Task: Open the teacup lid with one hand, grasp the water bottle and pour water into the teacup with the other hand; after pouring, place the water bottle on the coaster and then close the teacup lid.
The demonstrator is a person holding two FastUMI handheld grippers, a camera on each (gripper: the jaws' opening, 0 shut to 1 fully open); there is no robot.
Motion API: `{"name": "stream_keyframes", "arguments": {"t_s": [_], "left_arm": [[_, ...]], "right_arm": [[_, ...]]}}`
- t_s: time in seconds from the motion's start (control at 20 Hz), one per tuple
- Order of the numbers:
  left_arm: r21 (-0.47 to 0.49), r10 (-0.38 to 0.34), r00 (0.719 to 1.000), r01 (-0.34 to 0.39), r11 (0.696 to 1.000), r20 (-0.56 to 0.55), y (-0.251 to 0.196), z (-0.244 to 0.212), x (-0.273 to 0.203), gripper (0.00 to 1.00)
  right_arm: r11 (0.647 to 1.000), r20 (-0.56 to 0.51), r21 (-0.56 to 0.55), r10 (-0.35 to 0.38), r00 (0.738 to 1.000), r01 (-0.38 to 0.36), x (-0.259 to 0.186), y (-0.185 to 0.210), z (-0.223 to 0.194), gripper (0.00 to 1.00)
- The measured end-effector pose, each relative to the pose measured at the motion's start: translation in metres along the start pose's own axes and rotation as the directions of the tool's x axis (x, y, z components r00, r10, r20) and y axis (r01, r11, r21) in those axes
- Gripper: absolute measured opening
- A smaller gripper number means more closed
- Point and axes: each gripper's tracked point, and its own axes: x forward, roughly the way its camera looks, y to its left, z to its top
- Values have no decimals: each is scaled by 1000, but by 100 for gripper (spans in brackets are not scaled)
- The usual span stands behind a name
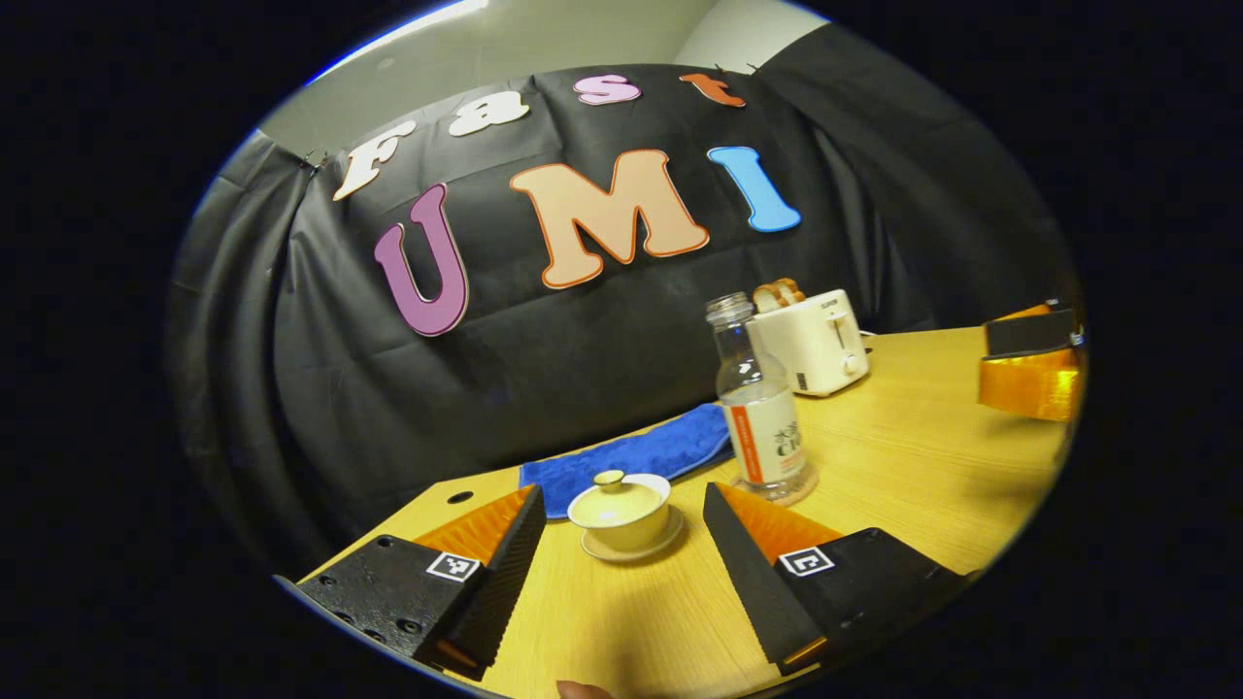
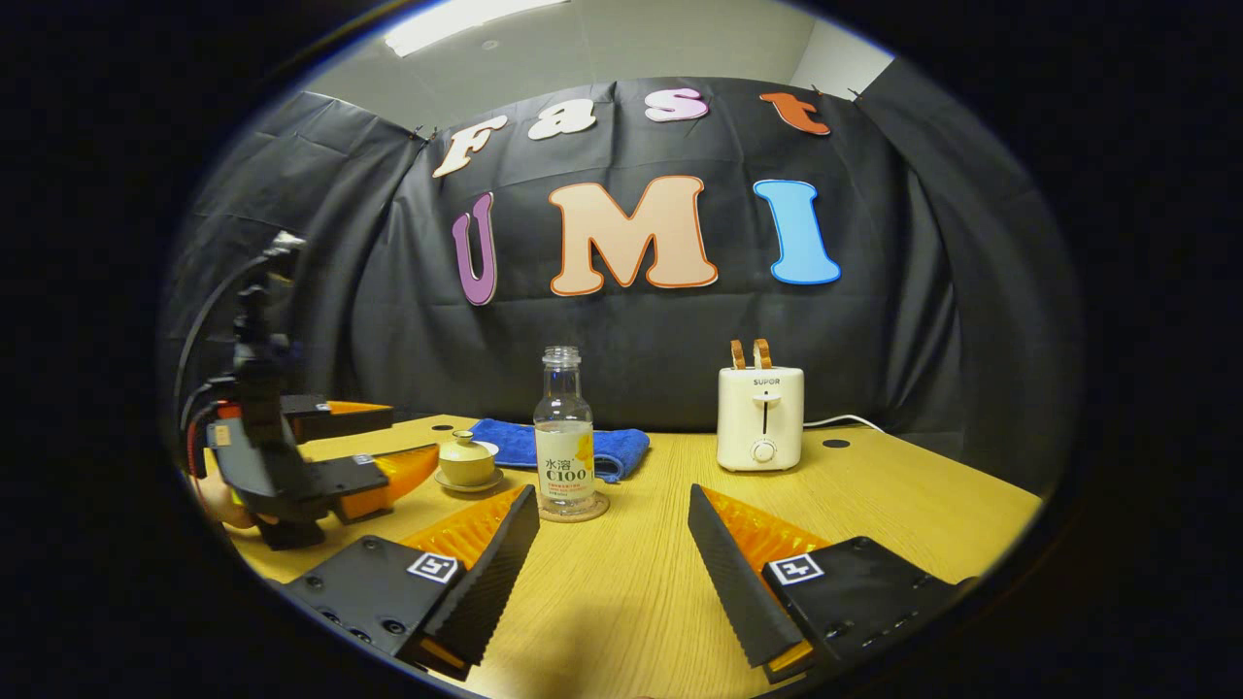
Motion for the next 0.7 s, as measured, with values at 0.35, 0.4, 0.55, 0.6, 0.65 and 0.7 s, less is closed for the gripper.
{"name": "stream_keyframes", "arguments": {"t_s": [0.35,0.4,0.55,0.6,0.65,0.7], "left_arm": [[-289,79,997,-79,954,-11,19,-3,-69,95],[-267,79,997,-79,960,-11,20,-4,-77,100],[-275,80,997,-80,958,-12,15,-4,-92,92],[-274,77,997,-77,959,-8,16,-3,-95,92],[-274,77,997,-77,958,-10,14,-3,-97,92],[-274,85,996,-84,958,-10,15,-2,-100,93]], "right_arm": [[1000,1,0,-11,1000,11,1,-2,1,99],[1000,1,0,-13,1000,13,-2,-3,1,94],[999,3,0,-39,999,39,-8,-2,1,99],[999,2,-1,-39,999,39,-12,1,1,99],[999,3,-1,-38,999,38,-15,5,1,94],[999,4,-1,-39,999,39,-18,7,1,94]]}}
